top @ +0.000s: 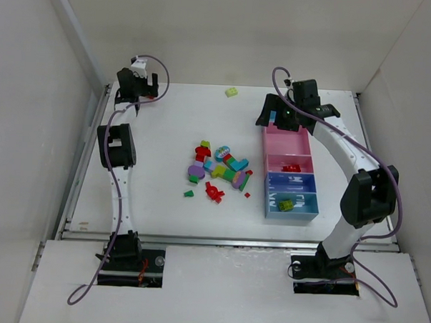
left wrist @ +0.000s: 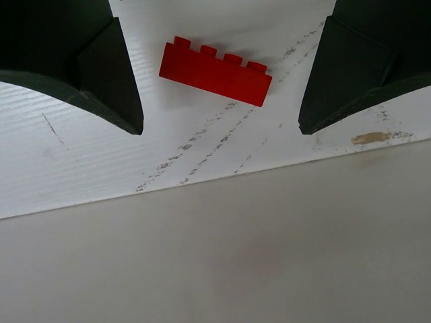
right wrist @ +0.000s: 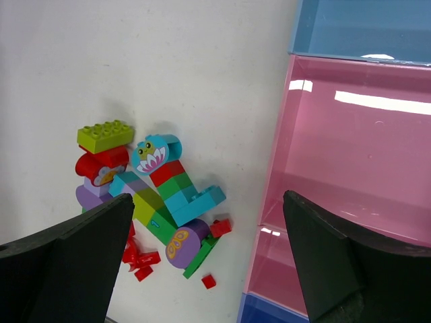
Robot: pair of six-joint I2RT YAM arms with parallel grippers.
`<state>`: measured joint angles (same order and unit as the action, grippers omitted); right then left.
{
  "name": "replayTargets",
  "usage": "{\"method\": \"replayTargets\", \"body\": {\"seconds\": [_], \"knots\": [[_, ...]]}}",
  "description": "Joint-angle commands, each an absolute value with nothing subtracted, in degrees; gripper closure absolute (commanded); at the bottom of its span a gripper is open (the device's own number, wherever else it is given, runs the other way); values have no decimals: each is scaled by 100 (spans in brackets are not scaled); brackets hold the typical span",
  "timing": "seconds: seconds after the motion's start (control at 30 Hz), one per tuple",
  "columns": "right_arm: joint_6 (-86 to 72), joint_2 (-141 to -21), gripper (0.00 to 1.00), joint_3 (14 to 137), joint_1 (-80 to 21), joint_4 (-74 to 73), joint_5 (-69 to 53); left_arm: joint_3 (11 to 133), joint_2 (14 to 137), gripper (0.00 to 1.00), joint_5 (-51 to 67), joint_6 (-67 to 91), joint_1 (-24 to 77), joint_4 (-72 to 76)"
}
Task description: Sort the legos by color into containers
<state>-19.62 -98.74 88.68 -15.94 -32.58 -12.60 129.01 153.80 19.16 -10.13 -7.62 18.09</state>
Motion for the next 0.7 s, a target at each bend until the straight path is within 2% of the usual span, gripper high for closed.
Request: {"method": "replayTargets", "body": {"seconds": [0.0,0.27,0.43,0.53,0.67], "knots": [[-1863,-9914,3,9141,-1600,-3111,-1345,13219,15030,0,1732,-940,-782,1584],[-1811,-9914,3,9202,-1600,-3172,-1292,12867,14818,17,1055,-1125,-677,818],[-1811,-9914,3,9255,-1600,-3173,-1240,12814,14766,33,1317,-1318,-677,817],[-1811,-9800,3,9141,-1600,-3173,-1239,12631,14695,35,1467,-1441,-677,817],[-1811,-9738,3,9088,-1600,-3173,-1239,12411,14581,50,1590,-1494,-677,932]]}}
